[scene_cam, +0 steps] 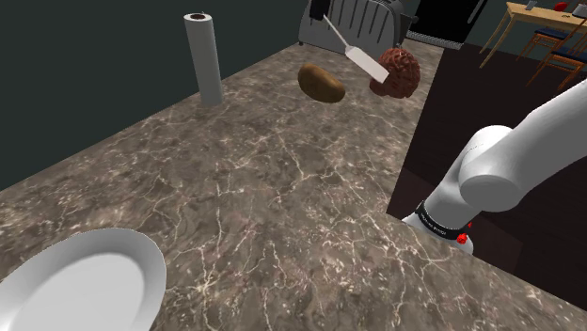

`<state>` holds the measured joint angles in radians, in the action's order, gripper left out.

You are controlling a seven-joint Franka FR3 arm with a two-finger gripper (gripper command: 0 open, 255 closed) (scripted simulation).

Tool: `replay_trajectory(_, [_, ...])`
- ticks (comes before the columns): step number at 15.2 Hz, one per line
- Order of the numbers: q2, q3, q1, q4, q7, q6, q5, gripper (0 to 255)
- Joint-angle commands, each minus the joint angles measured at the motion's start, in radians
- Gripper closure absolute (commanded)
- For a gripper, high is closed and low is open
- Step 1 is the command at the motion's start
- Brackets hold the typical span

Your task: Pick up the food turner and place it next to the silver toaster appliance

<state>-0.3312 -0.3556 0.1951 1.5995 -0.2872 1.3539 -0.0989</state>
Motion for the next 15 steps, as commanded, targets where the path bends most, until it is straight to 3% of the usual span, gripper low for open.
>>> replay_trajectory(1, [0.018, -0.003, -0.001, -0.045, -0.005, -0.028, 0.005, 255])
replay_trajectory(5, [0.049, -0.009, -0.003, -0.12, -0.013, -0.074, 0.013, 255])
replay_trajectory(15, [0.044, 0.173, -0.081, -0.097, 0.254, -0.067, 0.046, 255])
